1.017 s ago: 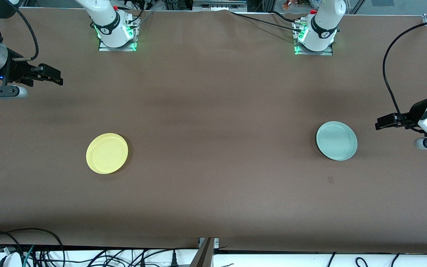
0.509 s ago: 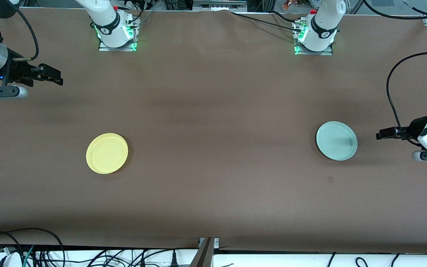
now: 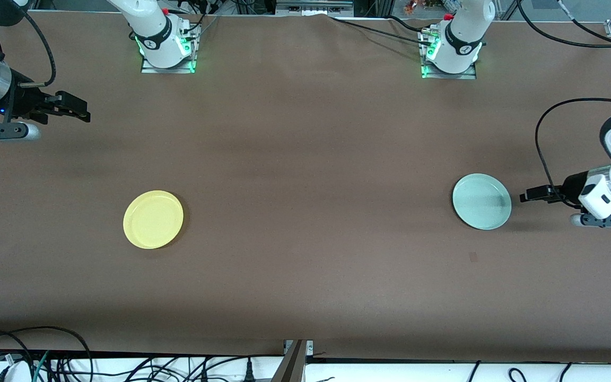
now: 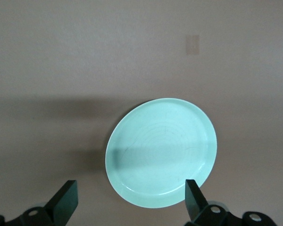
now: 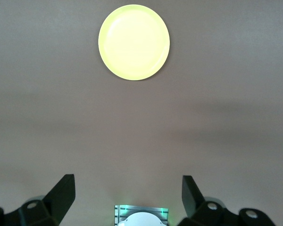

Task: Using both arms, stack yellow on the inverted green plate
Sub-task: 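Lower the left gripper and grasp the green plate's rim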

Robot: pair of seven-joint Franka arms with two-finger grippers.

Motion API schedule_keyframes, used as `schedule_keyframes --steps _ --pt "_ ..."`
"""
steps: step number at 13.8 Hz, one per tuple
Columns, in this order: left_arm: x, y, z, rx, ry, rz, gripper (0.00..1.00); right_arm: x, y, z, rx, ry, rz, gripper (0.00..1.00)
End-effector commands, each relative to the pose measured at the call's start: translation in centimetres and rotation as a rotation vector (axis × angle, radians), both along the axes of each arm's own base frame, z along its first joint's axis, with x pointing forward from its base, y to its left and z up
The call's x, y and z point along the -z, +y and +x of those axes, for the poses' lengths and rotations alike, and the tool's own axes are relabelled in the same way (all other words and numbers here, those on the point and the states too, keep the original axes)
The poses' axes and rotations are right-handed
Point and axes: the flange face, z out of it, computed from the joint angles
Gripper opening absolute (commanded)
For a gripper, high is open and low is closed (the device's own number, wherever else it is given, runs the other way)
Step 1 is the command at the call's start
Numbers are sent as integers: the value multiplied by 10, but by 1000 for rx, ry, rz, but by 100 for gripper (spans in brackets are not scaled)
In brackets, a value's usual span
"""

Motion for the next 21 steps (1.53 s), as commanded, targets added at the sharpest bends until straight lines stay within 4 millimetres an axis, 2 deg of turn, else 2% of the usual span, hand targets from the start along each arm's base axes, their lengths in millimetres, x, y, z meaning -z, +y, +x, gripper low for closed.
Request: schedule_keyframes --steps 1,5,9,14,16,18,19,21 --pt "23 0 -22 5 -18 -19 100 -5 1 2 -12 -5 -11 100" --pt "70 10 -41 -21 -31 -50 100 -5 1 2 -10 -3 -10 100" --pt "99 14 -49 -59 -14 -65 100 -5 1 2 -11 -5 -10 100" --pt "107 9 -36 -54 -75 -15 100 -5 2 2 -13 -5 -10 100" --pt "115 8 -37 -56 -68 -16 100 -5 2 2 -13 -5 -10 100" --pt "114 8 -36 -56 -69 -15 82 -5 2 2 -13 -6 -10 100" --pt "114 8 -36 -53 -70 -16 62 -5 2 2 -14 -5 -9 100" --pt "112 8 -37 -51 -67 -19 45 -5 2 2 -13 -3 -10 100"
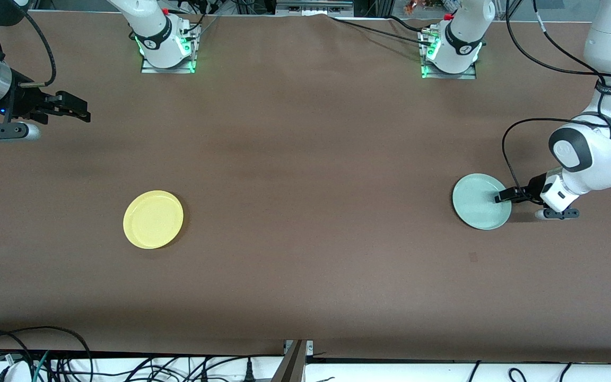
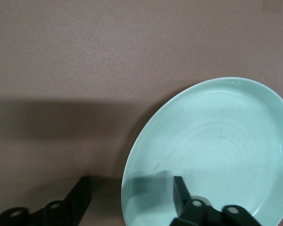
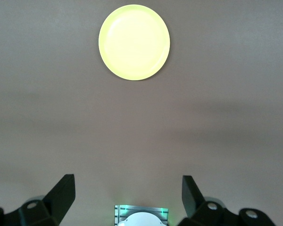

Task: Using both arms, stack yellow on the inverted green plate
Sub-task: 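Lower the left gripper and grasp the green plate's rim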

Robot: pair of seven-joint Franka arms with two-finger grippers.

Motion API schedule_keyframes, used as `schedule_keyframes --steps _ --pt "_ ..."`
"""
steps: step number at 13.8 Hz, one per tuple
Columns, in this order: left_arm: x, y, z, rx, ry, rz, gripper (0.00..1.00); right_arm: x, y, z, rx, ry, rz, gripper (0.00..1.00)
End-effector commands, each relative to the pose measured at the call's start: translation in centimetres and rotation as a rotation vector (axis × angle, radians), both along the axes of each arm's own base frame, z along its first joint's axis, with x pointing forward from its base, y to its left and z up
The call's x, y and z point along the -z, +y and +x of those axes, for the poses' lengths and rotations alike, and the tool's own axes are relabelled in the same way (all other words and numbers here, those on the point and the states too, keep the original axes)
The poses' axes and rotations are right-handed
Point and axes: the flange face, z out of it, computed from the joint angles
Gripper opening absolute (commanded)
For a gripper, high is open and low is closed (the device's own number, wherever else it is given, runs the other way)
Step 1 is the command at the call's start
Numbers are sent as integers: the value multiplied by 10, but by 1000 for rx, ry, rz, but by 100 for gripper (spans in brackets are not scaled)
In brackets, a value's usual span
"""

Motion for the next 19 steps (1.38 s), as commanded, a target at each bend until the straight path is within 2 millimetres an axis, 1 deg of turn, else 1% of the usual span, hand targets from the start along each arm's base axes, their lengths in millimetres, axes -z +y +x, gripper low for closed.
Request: schedule_keyframes --steps 1,6,10,11,12,13,14,15,16,19 --pt "-6 -2 4 11 -22 -16 41 -5 1 2 -10 -5 -10 100" --pt "-13 -3 4 18 -16 -27 41 -5 1 2 -11 -2 -10 100" --pt "-17 1 2 60 -24 -35 41 -5 1 2 -11 -3 -10 100" --pt "-17 2 2 60 -24 -35 37 -5 2 2 -12 -3 -8 100" --pt "-17 2 2 60 -24 -35 26 -6 3 1 -13 -3 -7 100" --pt "-17 2 2 61 -25 -35 11 -6 10 0 -25 -2 -7 100" --pt "-17 2 2 61 -25 -35 3 -6 11 1 -26 -5 -7 100" --pt "-14 2 1 64 -24 -36 3 -7 11 1 -26 -8 -9 100" --pt "-13 1 1 66 -23 -36 0 -5 11 1 -24 -5 -7 100" --pt "-15 -2 4 77 -29 -34 0 -5 11 1 -24 -5 -7 100"
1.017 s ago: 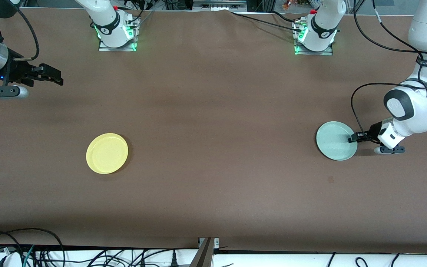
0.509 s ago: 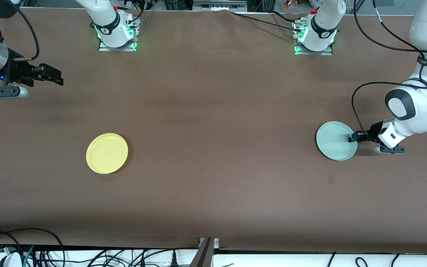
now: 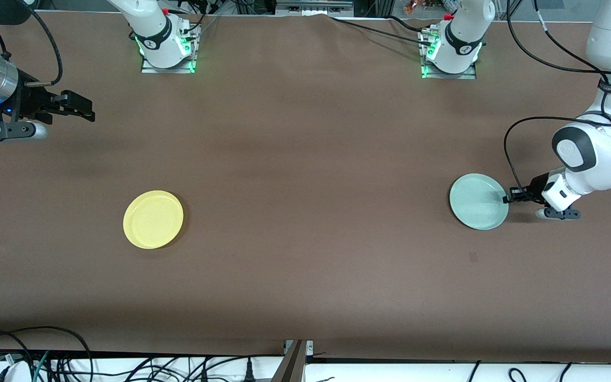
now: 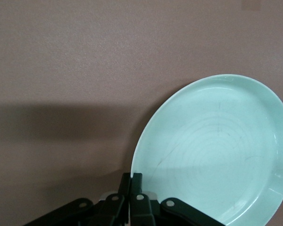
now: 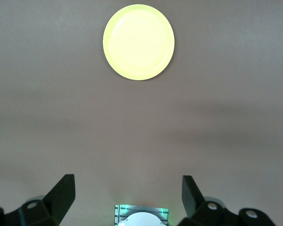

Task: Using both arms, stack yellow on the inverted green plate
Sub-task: 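Lift and flip the green plate with the left gripper toward the yellow plate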

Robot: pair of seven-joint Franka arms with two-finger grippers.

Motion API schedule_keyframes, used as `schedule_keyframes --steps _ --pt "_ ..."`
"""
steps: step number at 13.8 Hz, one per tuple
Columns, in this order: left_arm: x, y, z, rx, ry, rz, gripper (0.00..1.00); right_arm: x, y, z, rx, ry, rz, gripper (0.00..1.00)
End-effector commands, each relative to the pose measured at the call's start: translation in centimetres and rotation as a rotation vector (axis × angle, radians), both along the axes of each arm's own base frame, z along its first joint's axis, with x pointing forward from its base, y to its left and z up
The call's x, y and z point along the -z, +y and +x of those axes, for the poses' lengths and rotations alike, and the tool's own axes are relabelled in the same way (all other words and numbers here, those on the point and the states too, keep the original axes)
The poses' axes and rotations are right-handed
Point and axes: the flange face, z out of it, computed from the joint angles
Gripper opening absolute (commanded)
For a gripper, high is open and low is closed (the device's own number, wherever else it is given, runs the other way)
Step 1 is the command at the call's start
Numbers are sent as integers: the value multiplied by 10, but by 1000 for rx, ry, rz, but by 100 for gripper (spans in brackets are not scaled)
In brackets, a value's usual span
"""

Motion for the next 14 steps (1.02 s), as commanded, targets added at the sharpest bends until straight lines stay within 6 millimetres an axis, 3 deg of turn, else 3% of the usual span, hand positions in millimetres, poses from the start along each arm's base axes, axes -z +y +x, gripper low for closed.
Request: schedule_keyframes --steps 1,3,4,7,11,14 --pt "-10 -2 5 24 -29 -20 0 -5 1 2 -6 -5 -7 100" --pt "-32 -16 28 63 -77 -9 0 -5 3 2 -6 -5 -8 100" --pt "-54 -31 45 91 -119 1 0 -6 4 2 -6 -8 -6 100" --pt "-94 -93 81 211 -191 20 0 -6 5 2 -9 -8 -8 100" --pt "-149 -208 118 417 -271 201 0 -6 5 2 -9 -8 -6 100" --pt "-192 -294 128 539 -367 477 0 -5 5 1 -15 -2 -7 100"
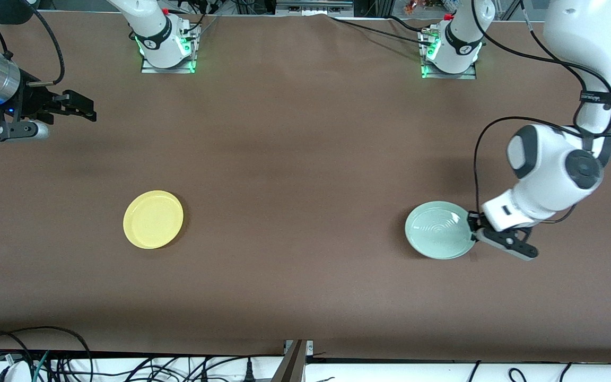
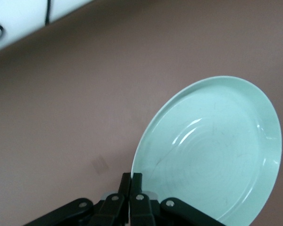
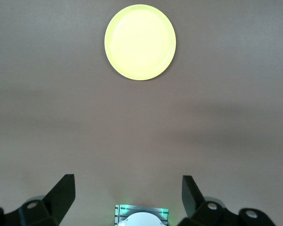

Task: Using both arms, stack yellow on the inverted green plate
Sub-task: 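Lift and flip the green plate with the left gripper toward the yellow plate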

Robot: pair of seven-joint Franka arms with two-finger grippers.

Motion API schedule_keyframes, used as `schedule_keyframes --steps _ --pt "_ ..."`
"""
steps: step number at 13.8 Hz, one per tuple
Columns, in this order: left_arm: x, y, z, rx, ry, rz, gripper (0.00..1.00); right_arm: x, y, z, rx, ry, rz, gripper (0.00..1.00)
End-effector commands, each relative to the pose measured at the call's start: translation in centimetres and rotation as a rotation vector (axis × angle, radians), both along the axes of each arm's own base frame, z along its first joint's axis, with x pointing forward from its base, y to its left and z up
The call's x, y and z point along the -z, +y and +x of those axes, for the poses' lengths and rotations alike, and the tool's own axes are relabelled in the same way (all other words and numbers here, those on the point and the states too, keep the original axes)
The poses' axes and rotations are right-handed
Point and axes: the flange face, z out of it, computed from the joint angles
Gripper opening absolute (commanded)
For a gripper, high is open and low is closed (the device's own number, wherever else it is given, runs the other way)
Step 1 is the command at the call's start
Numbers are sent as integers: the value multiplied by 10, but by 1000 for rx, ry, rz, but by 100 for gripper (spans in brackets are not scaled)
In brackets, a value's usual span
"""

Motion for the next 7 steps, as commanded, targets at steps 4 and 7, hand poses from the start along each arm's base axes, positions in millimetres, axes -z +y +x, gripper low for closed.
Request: schedule_keyframes --steps 4,7 --pt "-44 -116 -7 196 -263 408 0 -5 2 1 -5 0 -8 100" --pt "-45 -186 -30 302 -367 512 0 -4 2 2 -3 -1 -8 100"
